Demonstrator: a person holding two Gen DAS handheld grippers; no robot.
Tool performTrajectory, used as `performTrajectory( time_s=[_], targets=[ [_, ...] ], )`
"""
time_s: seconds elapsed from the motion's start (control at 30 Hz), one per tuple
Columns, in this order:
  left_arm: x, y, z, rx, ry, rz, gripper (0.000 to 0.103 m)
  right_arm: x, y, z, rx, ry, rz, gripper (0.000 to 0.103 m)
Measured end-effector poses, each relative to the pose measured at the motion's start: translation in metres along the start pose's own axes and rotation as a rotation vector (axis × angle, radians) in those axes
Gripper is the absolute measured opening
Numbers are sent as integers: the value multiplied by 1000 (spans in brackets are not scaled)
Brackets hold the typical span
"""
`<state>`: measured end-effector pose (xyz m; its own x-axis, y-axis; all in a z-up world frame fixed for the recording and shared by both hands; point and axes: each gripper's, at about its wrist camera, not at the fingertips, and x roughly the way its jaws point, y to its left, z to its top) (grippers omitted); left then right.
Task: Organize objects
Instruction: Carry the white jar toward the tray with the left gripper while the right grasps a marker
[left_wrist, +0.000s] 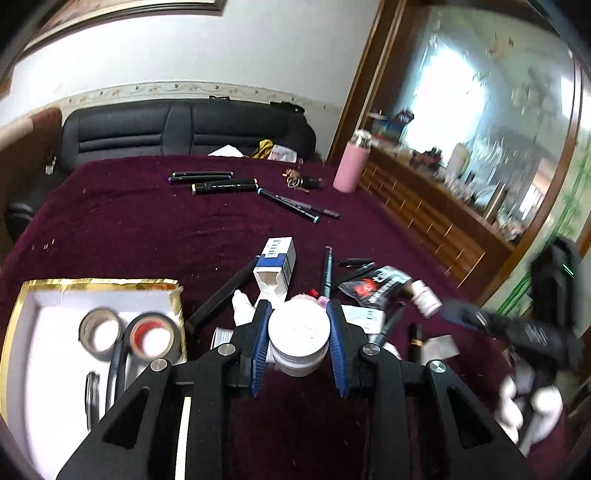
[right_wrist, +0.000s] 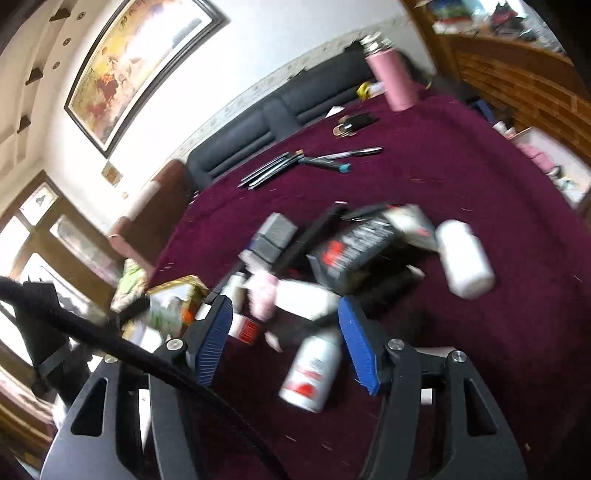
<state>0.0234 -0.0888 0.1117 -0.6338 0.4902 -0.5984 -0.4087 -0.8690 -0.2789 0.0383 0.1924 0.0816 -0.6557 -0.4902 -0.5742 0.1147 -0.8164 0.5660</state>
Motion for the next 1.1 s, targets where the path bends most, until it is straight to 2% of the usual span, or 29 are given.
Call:
performTrajectory(
  time_s=[0.07, 0.17, 0.3, 0.4, 0.47, 0.5, 0.53, 0.57, 0.63, 0.77, 0.93, 1.03, 1.1],
  targets=[
    [-13, 10, -6, -39, -7, -23, 25, 28, 6, 22, 30, 70, 23, 59],
    [-29, 27, -13, -87, -18, -46, 25, 69, 12, 45, 38, 132, -36, 59],
    [-47, 51, -19, -128, -41, -52, 25, 133, 10, 65, 38, 247, -180, 59],
    [-57, 72, -25, -159, -46, -56, 25, 168, 4, 69, 33, 289, -342, 58],
    [-61, 85, -29, -171, -49, -48, 25, 176, 4, 72, 19, 262, -391, 56],
    [-62, 90, -31, -176, -49, -47, 25, 181, 2, 72, 34, 276, -405, 43],
    [-63, 97, -33, -189, -49, -47, 25, 186, -2, 69, 62, 300, -401, 21],
    [-63, 101, -34, -197, -49, -46, 25, 189, -5, 66, 76, 319, -399, 19],
    [-66, 111, -38, -214, -54, -40, 25, 183, -2, 64, 64, 300, -409, 16],
    [-73, 125, -47, -248, -62, -31, 25, 164, -2, 62, 72, 259, -368, 13],
    [-81, 127, -55, -270, -69, -23, 25, 132, 11, 58, 61, 200, -278, 11],
    [-85, 127, -59, -292, -68, -17, 25, 131, 21, 56, -2, 212, -303, 12],
    [-90, 128, -60, -304, -69, -7, 25, 136, 22, 56, 1, 212, -298, 12]
  ],
)
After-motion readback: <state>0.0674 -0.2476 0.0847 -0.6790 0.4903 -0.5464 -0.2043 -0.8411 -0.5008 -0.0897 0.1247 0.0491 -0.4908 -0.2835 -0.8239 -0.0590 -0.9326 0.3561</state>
